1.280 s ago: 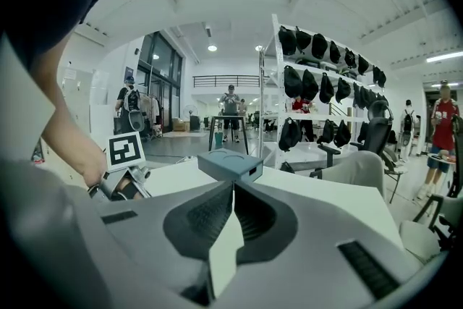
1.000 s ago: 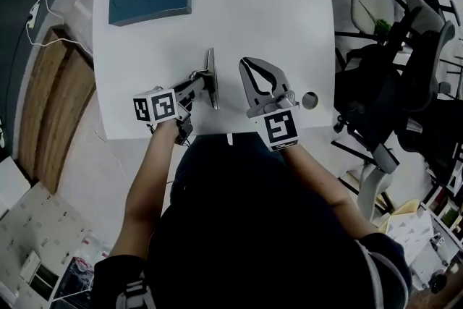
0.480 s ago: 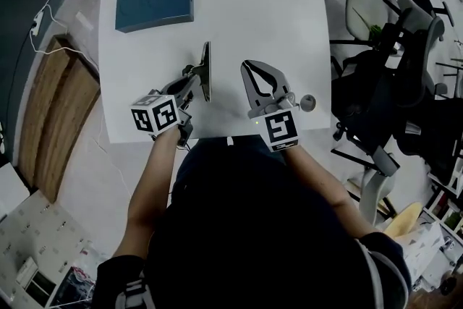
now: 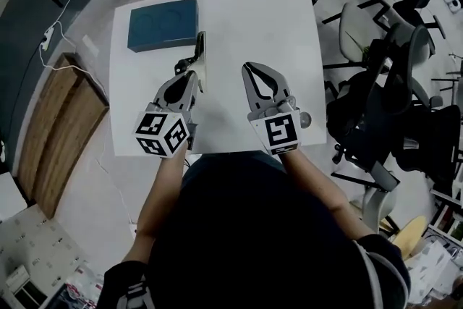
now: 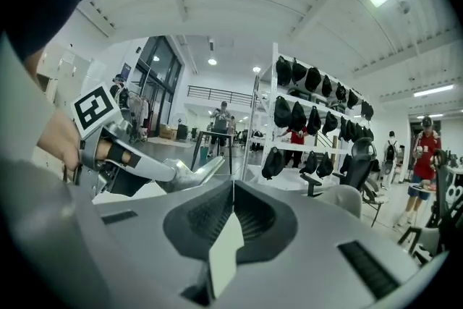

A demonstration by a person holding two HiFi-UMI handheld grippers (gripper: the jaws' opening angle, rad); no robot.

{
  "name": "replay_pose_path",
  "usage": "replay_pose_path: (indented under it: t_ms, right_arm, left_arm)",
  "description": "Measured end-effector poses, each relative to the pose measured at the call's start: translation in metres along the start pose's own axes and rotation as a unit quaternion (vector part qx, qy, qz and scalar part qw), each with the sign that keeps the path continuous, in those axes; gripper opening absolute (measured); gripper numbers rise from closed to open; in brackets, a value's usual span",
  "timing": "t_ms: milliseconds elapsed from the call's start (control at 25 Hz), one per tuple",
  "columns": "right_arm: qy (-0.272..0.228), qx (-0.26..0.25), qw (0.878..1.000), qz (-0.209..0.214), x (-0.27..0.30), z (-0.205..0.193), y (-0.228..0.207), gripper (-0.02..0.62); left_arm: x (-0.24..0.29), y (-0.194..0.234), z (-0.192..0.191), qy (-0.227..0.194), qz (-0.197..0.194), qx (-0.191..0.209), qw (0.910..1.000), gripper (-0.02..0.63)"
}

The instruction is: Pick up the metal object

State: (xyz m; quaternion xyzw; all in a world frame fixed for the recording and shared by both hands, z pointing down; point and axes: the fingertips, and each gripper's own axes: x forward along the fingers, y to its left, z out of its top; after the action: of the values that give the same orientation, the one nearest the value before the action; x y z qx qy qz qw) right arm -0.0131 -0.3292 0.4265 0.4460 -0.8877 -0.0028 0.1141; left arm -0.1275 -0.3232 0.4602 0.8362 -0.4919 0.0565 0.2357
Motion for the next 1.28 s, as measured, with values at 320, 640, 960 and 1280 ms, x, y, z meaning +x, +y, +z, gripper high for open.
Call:
replay_pose_path:
  t_ms: [320, 640, 960, 1280]
  right_arm:
    - [-0.083, -0.058, 0.995, -0.023, -0.004, 0.083, -0.02, 0.028]
    - [-0.148, -0.063, 0.986, -0.049, -0.024, 0.155, -0.025, 0.028]
    - [-0.168, -0.071, 0.981, -0.064, -0.038, 0.183, -0.032, 0.028]
    - [-0.17, -0.078, 0.98, -0.068, -0.04, 0.187, -0.036, 0.026]
  left_arm:
    - [-0.027, -0.03, 0.093, -0.116, 0.03, 0.12, 0.9855, 0.023]
    - [-0.062, -0.065, 0.17, -0.205, 0.041, 0.172, 0.9627, 0.023]
    - [-0.073, -0.084, 0.2, -0.237, 0.043, 0.187, 0.9523, 0.023]
    - [-0.071, -0.09, 0.202, -0.245, 0.036, 0.186, 0.9509, 0.023]
